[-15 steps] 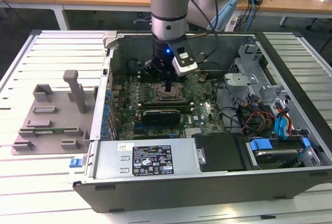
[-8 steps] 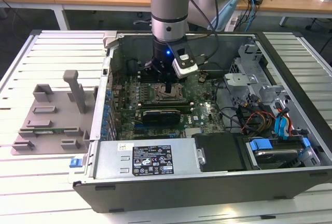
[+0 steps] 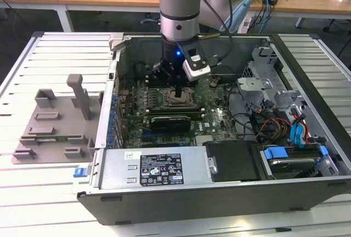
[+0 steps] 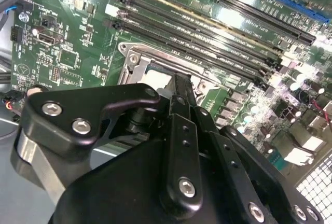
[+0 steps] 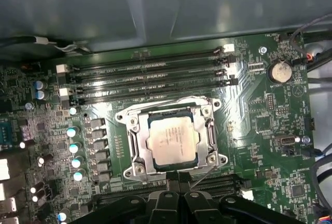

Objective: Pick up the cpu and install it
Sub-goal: 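Install the second cpu locking lever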

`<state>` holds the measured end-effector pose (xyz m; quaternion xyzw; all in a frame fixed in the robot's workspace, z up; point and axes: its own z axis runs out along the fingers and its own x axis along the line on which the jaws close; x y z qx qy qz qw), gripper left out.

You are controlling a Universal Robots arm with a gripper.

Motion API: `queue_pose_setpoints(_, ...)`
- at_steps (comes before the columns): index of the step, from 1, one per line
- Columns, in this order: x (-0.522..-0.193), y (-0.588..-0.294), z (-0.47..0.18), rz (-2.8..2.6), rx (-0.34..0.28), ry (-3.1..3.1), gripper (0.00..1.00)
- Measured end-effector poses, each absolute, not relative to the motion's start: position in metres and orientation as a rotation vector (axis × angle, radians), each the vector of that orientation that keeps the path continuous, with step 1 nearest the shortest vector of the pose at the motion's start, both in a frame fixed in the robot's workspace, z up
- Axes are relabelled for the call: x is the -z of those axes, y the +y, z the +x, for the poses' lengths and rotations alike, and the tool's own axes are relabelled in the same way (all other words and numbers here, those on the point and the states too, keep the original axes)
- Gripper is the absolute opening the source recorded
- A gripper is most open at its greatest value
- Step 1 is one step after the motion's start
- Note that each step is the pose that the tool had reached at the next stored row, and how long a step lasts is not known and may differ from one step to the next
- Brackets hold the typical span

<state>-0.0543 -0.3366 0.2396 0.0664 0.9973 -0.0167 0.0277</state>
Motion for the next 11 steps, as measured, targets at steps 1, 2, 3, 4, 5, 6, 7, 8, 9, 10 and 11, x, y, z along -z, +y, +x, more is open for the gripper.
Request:
queue_pose_setpoints(1, -0.24, -0.337, -0.054, 0.204, 0.052, 3.079, 0.11)
queue_pose_setpoints(2, -0.24, -0.338, -0.054, 0.204, 0.052, 3.08, 0.11)
queue_pose_setpoints(3, -0.24, -0.339, -0.054, 0.203, 0.052, 3.08, 0.11)
queue_pose_setpoints(4, -0.24, -0.343, -0.054, 0.203, 0.052, 3.08, 0.11)
queue_pose_setpoints(5, -0.24, -0.345, -0.054, 0.202, 0.052, 3.08, 0.11)
queue_pose_setpoints(6, -0.239, -0.347, -0.054, 0.201, 0.052, 3.081, 0.11)
queue_pose_setpoints(7, -0.239, -0.349, -0.054, 0.2, 0.052, 3.081, 0.11)
queue_pose_setpoints(8, -0.239, -0.351, -0.054, 0.196, 0.052, 3.082, 0.11)
queue_pose_setpoints(9, -0.239, -0.353, -0.054, 0.19, 0.052, 3.084, 0.11)
queue_pose_setpoints(10, -0.238, -0.354, -0.054, 0.183, 0.052, 3.085, 0.11)
queue_pose_setpoints(11, -0.238, -0.354, -0.054, 0.164, 0.051, 3.087, 0.11)
